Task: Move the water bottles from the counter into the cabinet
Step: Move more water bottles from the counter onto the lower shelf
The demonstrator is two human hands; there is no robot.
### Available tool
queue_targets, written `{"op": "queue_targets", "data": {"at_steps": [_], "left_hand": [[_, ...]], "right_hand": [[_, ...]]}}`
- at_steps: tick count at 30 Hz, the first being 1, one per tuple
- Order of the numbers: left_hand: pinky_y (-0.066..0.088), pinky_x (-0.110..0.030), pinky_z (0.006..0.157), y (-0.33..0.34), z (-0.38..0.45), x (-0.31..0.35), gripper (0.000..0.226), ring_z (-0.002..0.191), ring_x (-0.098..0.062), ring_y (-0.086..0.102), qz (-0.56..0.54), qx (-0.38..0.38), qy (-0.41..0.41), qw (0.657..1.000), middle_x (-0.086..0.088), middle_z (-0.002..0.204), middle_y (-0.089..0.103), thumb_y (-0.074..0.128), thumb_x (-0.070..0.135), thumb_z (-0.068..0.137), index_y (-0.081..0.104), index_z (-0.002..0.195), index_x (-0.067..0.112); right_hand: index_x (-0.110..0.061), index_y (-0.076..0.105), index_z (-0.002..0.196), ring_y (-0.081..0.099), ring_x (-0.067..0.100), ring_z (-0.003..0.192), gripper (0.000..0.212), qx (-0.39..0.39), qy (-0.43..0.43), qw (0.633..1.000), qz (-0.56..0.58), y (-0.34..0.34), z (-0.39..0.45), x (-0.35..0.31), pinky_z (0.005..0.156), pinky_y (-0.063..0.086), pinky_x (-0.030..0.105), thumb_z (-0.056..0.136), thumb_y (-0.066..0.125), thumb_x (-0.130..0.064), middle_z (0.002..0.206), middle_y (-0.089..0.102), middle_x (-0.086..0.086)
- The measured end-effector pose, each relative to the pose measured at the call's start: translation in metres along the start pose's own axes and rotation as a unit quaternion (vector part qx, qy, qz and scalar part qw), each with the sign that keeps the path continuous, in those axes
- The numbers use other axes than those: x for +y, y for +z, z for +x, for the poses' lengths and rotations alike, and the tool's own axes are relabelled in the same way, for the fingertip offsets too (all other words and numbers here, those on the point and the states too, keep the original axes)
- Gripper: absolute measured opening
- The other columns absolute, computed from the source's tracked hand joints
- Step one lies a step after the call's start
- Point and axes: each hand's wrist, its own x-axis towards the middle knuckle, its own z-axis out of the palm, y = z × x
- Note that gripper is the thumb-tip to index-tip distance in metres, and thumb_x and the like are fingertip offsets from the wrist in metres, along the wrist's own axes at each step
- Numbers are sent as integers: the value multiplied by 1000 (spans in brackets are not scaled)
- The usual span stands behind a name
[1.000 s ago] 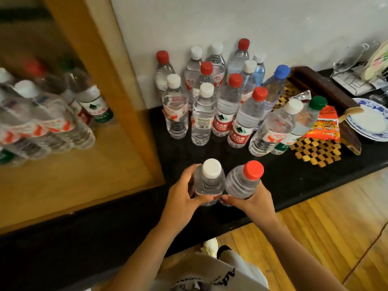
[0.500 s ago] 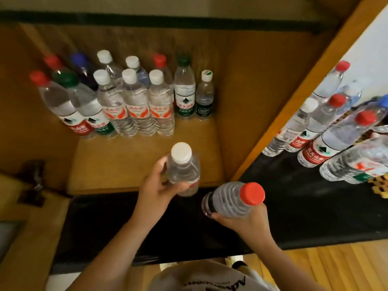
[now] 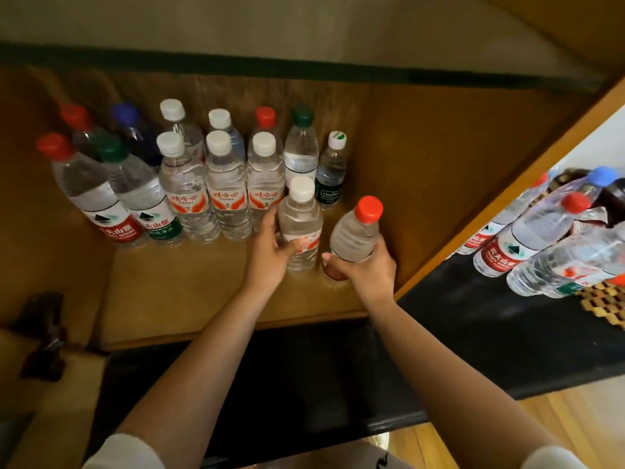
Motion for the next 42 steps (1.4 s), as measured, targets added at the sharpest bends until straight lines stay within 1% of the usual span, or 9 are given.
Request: {"op": "queue_targets", "data": {"at_steps": [4, 8, 13, 17, 19, 26, 33, 37, 42], "left_hand": [[38, -25, 106, -1, 3, -2, 75, 129, -10, 45, 21, -44, 6, 999, 4, 138, 48, 70, 8, 78, 32, 142, 18], [39, -9, 92, -2, -8, -18, 76, 118, 0, 45, 58, -43, -60, 996, 17, 127, 48, 73, 12, 76, 34, 141, 19], [38, -25, 91, 13, -27, -40, 57, 108, -5, 50, 109, -22, -147, 983, 11, 118, 55, 66, 16, 83, 43, 135, 16], [52, -44, 89, 27, -17, -38, 7, 94, -29, 65, 51, 71, -251, 964, -12, 99, 69, 64, 21, 85, 61, 89, 16], [51, -50, 89, 35, -12, -35, 10, 86, -29, 64, -19, 119, -285, 951, -10, 87, 67, 67, 15, 83, 59, 77, 16], [49, -48, 93, 49, 17, -34, 18, 93, -27, 62, -84, 198, -299, 930, -18, 102, 68, 67, 12, 82, 66, 95, 1], [49, -43, 94, 53, 54, -37, 20, 99, -29, 63, -104, 219, -332, 911, -18, 105, 68, 68, 13, 82, 67, 95, -1], [48, -45, 96, 54, 66, -31, 6, 102, -32, 62, -119, 228, -350, 901, -17, 108, 67, 68, 11, 81, 64, 82, 6], [47, -46, 96, 49, 68, -33, 26, 103, -33, 62, -122, 228, -343, 903, -20, 111, 66, 69, 8, 79, 64, 100, -5]], "right_hand": [[-24, 48, 116, 53, 7, 100, 71, 6, 26, 1000, 12, 9, 8, 3, 86, 43, 24, 56, 83, -42, 103, 57, -15], [-22, 36, 130, 47, 4, 109, 80, -62, 43, 994, 75, 9, 4, 14, 87, 38, 15, 64, 81, -12, 109, 50, -17], [-25, 28, 135, 41, 4, 114, 87, -69, 57, 994, 69, 8, 3, 27, 93, 35, 19, 68, 76, -1, 117, 46, -16], [-20, 37, 129, 44, 15, 120, 86, -9, 79, 997, -23, 26, 4, 25, 98, 37, 30, 58, 85, -18, 126, 50, -3], [-16, 39, 125, 41, 23, 123, 81, 9, 81, 993, -81, 36, 5, 23, 98, 37, 35, 59, 85, -27, 129, 46, 5], [-13, 38, 126, 48, 30, 119, 79, 51, 93, 990, -91, 50, 36, 12, 90, 42, 39, 63, 83, -30, 130, 47, 9], [-11, 39, 123, 50, 31, 119, 76, 30, 108, 991, -79, 60, 79, 7, 90, 43, 38, 63, 83, -25, 129, 51, 11], [-12, 40, 120, 53, 29, 117, 74, 12, 112, 993, -36, 59, 94, 3, 92, 43, 35, 61, 84, -17, 126, 56, 9], [-10, 39, 127, 51, 28, 121, 77, -21, 137, 990, -5, 55, 109, -5, 96, 41, 33, 63, 83, -11, 131, 54, 11]]}}
